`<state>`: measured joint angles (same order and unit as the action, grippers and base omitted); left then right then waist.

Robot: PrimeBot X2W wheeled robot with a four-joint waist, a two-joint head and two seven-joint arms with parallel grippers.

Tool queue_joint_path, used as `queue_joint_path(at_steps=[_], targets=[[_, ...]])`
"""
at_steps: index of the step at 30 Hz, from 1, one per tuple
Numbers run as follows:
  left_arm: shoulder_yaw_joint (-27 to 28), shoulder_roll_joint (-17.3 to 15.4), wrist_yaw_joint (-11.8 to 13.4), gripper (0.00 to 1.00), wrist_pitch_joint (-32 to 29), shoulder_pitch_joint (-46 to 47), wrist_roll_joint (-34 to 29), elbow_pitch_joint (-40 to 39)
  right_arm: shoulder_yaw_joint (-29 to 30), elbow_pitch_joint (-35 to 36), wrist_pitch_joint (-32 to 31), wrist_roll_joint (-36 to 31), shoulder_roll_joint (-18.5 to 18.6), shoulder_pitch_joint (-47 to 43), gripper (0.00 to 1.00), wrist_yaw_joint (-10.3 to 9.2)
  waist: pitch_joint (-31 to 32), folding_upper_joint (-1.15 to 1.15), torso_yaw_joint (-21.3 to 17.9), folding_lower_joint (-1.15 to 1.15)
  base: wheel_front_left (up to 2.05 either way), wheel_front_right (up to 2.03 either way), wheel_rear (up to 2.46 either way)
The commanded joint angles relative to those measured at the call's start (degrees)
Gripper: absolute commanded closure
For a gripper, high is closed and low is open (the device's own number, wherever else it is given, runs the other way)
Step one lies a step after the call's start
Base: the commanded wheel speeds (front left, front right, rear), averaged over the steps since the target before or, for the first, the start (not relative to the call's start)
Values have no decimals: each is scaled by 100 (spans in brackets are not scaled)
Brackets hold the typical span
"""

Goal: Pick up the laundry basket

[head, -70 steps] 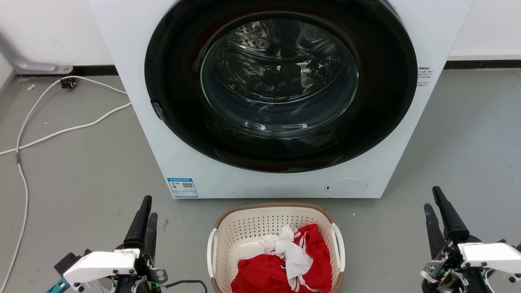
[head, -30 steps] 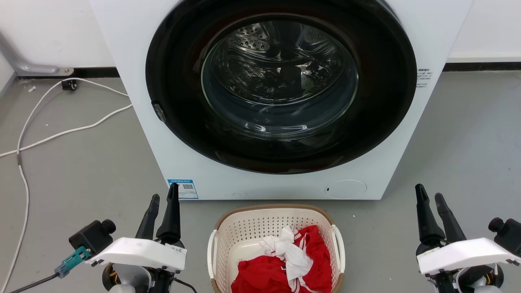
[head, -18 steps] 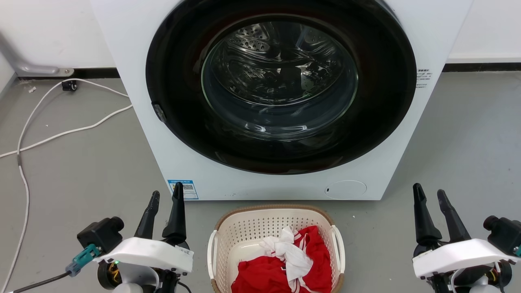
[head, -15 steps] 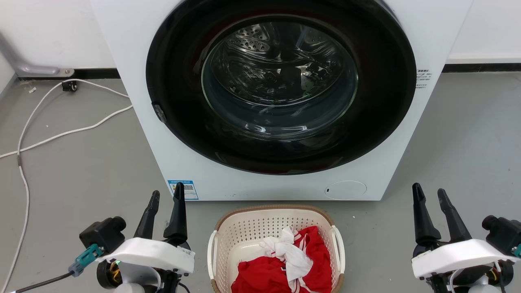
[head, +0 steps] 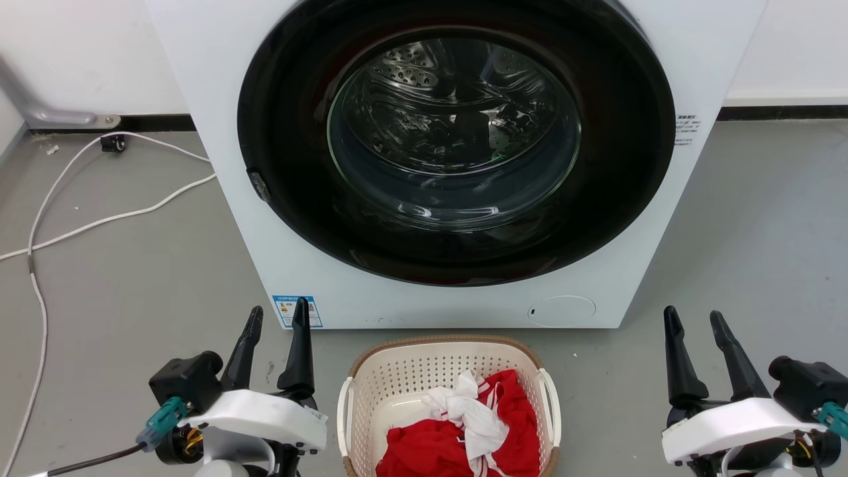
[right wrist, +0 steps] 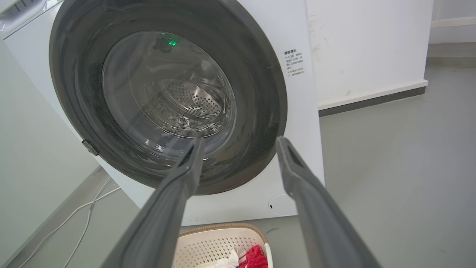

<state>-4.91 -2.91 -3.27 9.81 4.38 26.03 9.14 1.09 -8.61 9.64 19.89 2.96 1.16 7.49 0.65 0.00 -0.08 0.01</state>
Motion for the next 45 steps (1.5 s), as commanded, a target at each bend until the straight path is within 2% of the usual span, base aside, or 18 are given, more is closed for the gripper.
queue_joint_path(at_steps=[1, 19, 45], targets=[[-14, -8, 22, 0, 38, 90, -118, -49, -13, 32, 55, -132, -1, -9, 0, 0, -1, 0, 0, -1, 0, 0, 0], [-127, -3, 168, 0, 267, 67, -1029, 52, -73, -82, 216, -1096, -6, -61, 0, 0, 34, 0, 21, -1, 0, 0, 0], [-273, 5, 280, 0, 534, 47, -2004, 174, -100, -20, 286, -2072, -14, -147, 0, -1, 71, 0, 20, -1, 0, 0, 0]])
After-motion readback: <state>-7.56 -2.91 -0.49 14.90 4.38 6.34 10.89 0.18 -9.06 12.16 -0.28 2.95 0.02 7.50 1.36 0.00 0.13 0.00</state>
